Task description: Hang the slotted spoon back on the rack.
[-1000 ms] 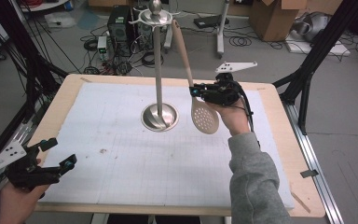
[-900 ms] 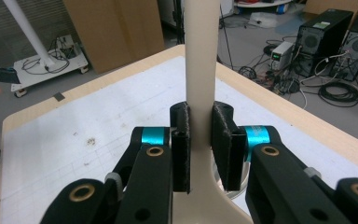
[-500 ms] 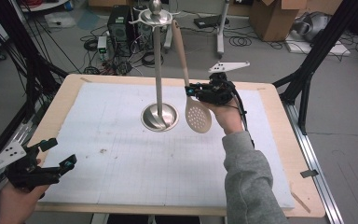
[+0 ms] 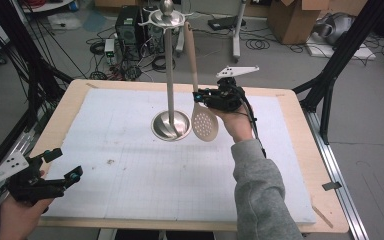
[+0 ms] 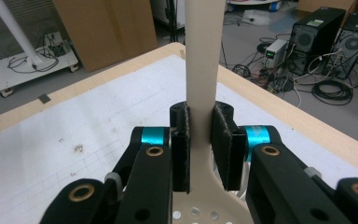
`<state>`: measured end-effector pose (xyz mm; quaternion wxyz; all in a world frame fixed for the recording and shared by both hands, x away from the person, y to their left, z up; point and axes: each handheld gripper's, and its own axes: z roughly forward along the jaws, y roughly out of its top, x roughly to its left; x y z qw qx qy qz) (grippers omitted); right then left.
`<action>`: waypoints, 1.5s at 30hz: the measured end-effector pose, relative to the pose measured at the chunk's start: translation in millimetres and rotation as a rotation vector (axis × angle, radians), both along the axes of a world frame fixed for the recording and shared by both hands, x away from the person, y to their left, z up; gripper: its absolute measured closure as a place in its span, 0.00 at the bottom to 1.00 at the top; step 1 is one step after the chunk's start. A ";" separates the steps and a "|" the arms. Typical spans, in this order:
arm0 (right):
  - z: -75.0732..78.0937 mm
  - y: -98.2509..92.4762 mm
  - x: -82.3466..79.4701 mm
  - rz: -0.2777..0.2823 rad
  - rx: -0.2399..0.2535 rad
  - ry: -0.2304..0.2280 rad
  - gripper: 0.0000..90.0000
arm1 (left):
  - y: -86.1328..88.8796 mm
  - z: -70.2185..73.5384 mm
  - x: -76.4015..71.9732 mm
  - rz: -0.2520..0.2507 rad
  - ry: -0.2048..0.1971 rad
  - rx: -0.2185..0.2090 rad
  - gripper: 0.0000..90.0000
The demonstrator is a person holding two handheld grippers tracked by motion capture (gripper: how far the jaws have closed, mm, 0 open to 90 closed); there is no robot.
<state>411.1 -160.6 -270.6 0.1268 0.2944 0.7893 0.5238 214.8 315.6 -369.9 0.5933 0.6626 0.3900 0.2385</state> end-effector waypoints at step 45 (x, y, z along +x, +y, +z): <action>-10.4 0.7 -13.0 -0.059 0.057 -0.052 0.23 | 3.7 0.9 1.7 0.013 -0.020 -0.010 0.02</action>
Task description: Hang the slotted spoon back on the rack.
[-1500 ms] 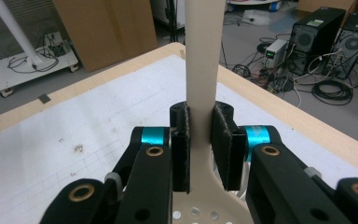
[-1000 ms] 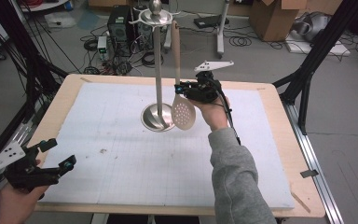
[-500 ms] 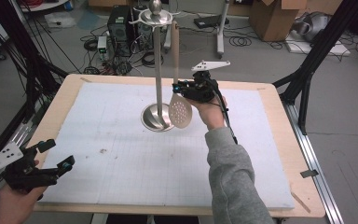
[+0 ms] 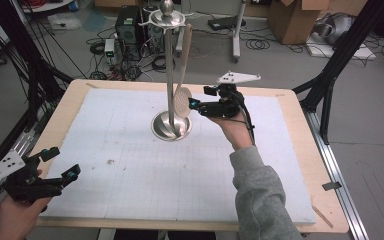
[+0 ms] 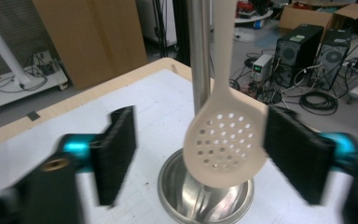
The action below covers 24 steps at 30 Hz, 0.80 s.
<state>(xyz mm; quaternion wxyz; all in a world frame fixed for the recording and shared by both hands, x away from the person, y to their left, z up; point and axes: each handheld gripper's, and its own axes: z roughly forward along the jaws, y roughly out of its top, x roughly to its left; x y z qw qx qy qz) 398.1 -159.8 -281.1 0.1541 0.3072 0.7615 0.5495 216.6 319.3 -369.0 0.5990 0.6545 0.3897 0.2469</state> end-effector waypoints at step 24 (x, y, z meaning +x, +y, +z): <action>-42.2 -44.3 -58.2 -0.014 0.010 -0.032 0.12 | -16.7 -2.5 21.4 -0.014 -0.018 0.000 0.02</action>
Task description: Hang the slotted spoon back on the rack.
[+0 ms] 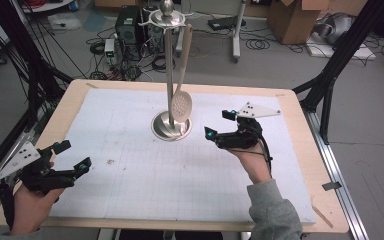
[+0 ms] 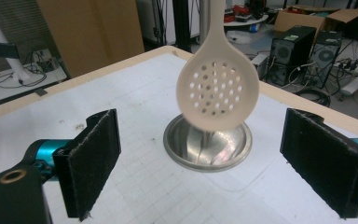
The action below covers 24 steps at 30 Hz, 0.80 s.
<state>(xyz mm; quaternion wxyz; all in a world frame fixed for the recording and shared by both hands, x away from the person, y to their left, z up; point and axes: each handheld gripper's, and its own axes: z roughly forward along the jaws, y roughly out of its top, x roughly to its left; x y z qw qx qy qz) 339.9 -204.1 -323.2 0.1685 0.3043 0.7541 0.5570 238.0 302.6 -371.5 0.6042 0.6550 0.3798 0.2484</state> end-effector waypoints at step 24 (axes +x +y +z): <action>-48.0 -48.4 -40.2 -0.077 0.024 0.020 0.12 | -12.4 -3.5 9.8 -0.036 -0.007 0.000 0.02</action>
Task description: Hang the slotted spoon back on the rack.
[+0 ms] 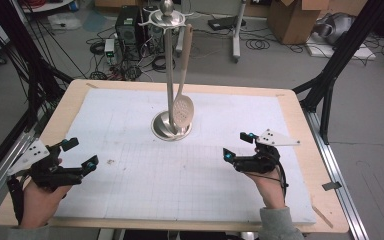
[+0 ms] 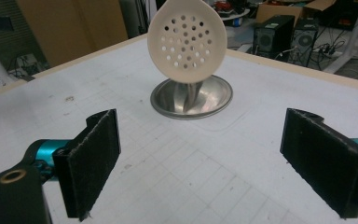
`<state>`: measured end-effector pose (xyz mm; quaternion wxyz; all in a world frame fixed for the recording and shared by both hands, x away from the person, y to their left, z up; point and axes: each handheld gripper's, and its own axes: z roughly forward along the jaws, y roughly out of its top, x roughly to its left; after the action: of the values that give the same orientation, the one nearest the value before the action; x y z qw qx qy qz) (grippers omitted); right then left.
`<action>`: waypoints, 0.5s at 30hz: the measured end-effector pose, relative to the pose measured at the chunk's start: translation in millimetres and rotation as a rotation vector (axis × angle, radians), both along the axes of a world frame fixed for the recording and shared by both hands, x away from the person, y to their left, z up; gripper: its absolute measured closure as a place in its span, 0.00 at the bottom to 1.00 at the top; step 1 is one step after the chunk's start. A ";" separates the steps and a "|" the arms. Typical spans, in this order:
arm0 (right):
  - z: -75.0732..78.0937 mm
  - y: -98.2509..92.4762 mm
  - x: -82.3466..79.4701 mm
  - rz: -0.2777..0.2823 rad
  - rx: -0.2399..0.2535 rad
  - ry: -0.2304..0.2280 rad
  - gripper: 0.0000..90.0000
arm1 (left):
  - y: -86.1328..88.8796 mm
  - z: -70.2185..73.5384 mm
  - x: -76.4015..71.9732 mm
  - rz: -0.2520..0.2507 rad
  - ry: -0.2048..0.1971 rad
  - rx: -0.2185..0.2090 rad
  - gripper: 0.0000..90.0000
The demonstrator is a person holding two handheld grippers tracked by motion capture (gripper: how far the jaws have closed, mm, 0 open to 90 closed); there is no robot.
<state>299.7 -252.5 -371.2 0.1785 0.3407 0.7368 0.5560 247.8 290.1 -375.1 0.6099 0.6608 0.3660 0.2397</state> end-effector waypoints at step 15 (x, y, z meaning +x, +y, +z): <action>-12.0 -22.1 -7.4 -0.053 0.027 0.020 0.12 | 3.7 -2.5 0.0 0.013 0.010 0.003 0.02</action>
<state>292.3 -274.5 -383.2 0.1810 0.3681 0.7217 0.5575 247.9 293.8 -377.6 0.6056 0.6605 0.3728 0.2411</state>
